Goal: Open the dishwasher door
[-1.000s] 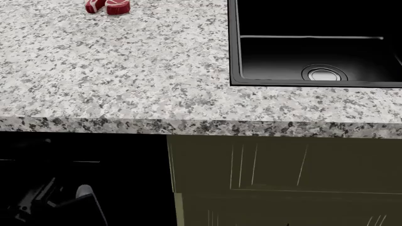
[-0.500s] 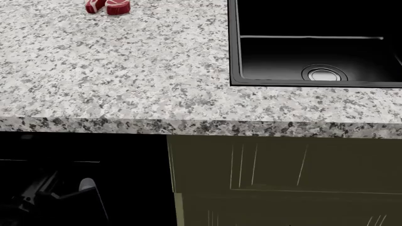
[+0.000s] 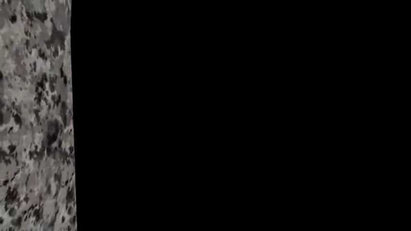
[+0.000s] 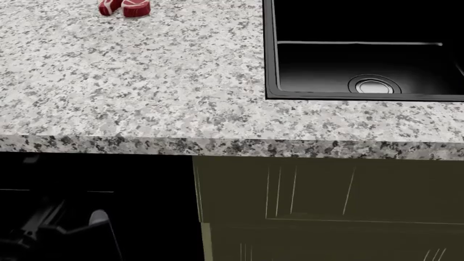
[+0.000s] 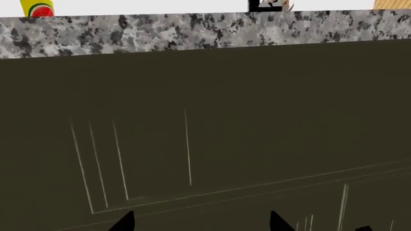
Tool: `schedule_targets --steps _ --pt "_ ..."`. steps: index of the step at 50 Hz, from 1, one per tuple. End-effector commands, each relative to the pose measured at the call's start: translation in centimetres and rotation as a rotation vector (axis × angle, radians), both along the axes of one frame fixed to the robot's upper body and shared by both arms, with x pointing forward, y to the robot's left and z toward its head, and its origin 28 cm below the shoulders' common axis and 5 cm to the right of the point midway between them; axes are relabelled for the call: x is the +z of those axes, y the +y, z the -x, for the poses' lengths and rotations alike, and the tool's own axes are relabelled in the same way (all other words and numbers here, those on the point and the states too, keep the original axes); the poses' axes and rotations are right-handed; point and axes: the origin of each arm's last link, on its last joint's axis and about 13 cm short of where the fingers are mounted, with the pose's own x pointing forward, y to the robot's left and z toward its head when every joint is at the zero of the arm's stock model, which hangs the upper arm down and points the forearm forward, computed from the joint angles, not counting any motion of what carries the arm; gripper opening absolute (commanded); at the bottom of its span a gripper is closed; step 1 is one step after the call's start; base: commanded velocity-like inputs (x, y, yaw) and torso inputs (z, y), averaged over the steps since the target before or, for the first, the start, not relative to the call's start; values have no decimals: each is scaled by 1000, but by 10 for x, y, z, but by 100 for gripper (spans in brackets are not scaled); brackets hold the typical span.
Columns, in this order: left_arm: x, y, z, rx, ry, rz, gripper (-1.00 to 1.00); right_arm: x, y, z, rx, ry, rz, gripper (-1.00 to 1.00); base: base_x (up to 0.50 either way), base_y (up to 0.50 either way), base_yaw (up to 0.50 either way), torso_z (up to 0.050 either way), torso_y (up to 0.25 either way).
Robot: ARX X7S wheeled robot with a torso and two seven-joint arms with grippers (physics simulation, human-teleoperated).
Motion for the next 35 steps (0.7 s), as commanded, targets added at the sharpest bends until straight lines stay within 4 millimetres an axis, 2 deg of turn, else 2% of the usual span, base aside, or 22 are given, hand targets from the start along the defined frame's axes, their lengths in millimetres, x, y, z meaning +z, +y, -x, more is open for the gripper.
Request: schedule_targets --steps 1,21,35 --pt "-5 -2 12 -11 89 37 -100 0 0 0 2 0 -4 100 0 0 0 0 0" --pt "1 -3 30 -20 150 31 -100 1 1 -1 3 -4 -6 100 0 0 0 0 0" --pt "4 -7 52 -53 199 19 -100 1 1 -1 6 -5 -8 100 0 0 0 0 0"
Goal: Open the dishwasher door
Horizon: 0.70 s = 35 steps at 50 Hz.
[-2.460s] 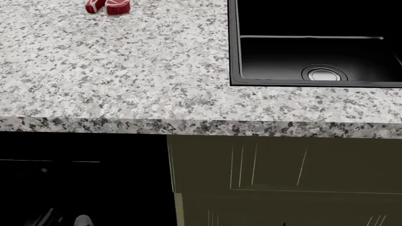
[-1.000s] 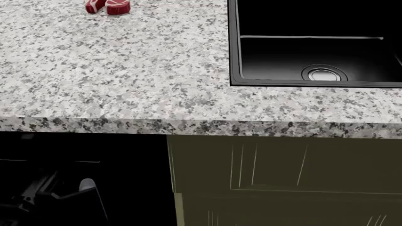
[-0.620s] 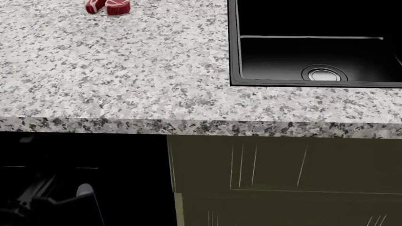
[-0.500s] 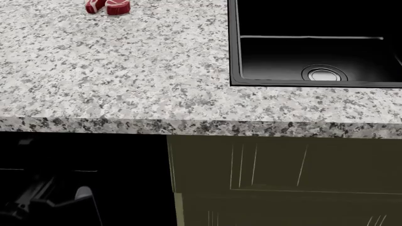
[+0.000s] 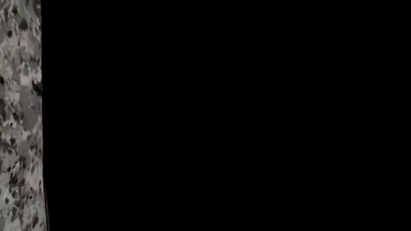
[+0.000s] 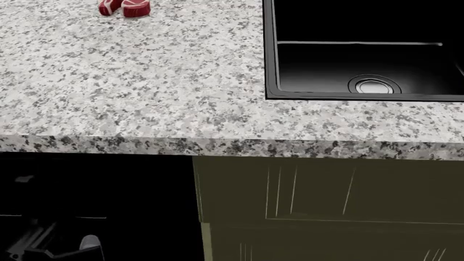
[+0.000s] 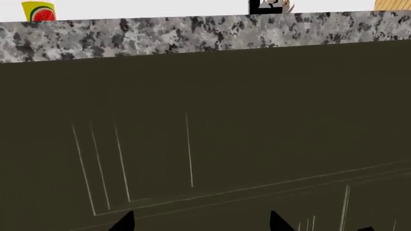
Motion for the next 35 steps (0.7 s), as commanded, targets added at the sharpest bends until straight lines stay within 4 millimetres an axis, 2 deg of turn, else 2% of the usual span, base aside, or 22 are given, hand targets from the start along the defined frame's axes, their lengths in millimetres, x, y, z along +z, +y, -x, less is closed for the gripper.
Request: schedule_targets --steps 1,29,35 --pt "-6 -9 21 -28 110 56 -100 -1 0 -1 2 -1 -2 100 0 0 0 0 0" --pt "-6 -3 68 41 257 156 -100 2 0 3 -1 -11 -5 100 0 0 -1 0 0" --pt "-11 3 84 66 288 152 -100 2 0 3 -1 -11 -7 100 0 0 0 0 0"
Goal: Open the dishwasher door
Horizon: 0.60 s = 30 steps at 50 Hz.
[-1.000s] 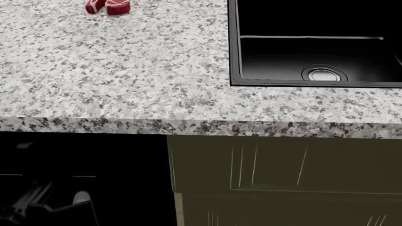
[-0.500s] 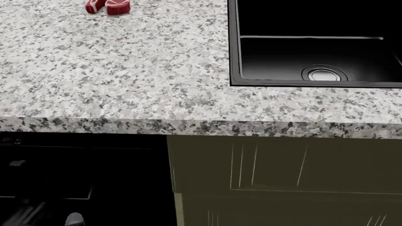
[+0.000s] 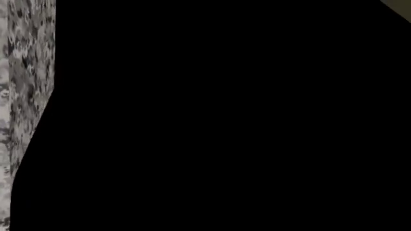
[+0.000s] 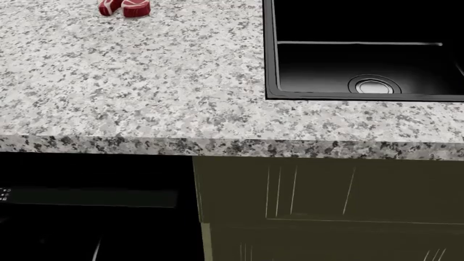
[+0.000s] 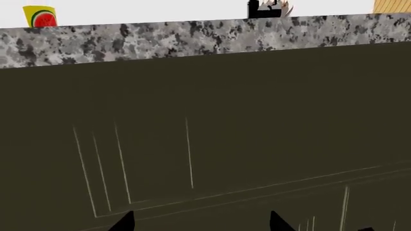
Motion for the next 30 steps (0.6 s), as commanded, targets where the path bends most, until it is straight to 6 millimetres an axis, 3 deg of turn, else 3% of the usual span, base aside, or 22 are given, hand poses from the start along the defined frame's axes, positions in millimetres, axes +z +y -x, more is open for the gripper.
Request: schedule_targets --steps 1,30 --pt "-14 3 27 31 139 64 -100 1 0 1 0 -3 -2 100 0 0 0 0 0" --pt "-43 11 86 64 254 108 -100 2 0 1 0 -9 -5 100 0 0 1 -1 0"
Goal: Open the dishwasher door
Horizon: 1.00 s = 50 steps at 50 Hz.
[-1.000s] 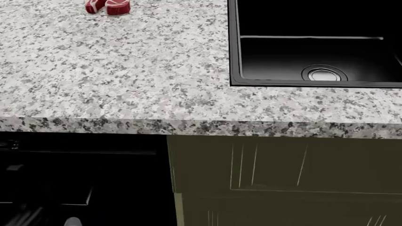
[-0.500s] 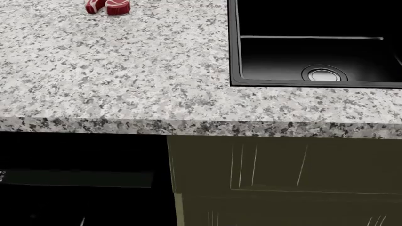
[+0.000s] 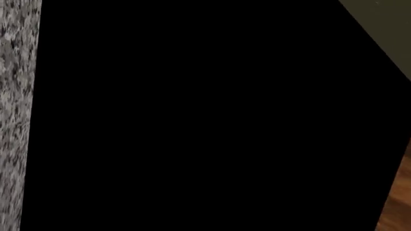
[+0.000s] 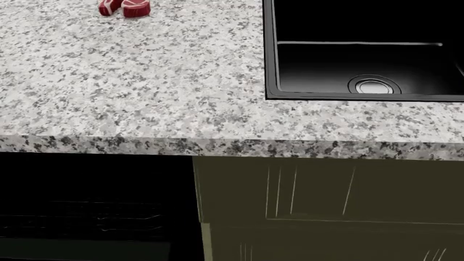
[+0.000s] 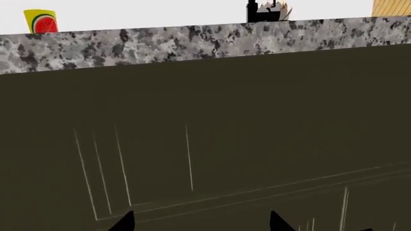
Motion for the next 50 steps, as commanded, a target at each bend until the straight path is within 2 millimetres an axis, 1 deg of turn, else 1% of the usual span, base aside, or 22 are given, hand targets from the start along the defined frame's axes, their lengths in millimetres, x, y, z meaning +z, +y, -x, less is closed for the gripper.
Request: schedule_targets --steps 1,7,12,18,23,26,29,31,34,46,50 --pt "-30 7 30 45 204 35 -100 1 0 0 0 -2 0 100 0 0 0 0 0" --pt "-34 8 40 47 217 42 -100 0 0 0 0 -2 0 100 0 0 1 -2 0" --pt "-39 9 53 50 239 47 -100 -2 0 0 2 1 -3 100 0 0 2 -2 0" --pt "-47 12 62 65 253 57 -100 -2 1 0 3 1 -4 100 0 0 2 0 0" --pt "-50 13 71 77 261 65 -100 -2 1 0 4 3 -3 100 0 0 2 -2 0" --pt "-51 13 82 89 274 75 -100 -2 2 1 5 5 -3 100 0 3 3 -3 0" --pt "-50 13 86 98 272 84 -100 -2 2 1 6 4 -2 100 0 2 2 0 0" --pt "-48 13 93 117 265 101 -100 -1 2 1 6 3 -1 100 0 3 4 0 0" --pt "-50 15 106 127 266 102 -100 -2 1 0 3 5 -1 100 0 3 3 -3 0" --pt "-47 18 117 171 290 110 -100 -4 4 -4 16 13 4 100 2 3 4 -1 0" --pt "-46 16 118 184 293 120 -100 -5 6 -6 24 12 4 100 0 4 4 0 0"
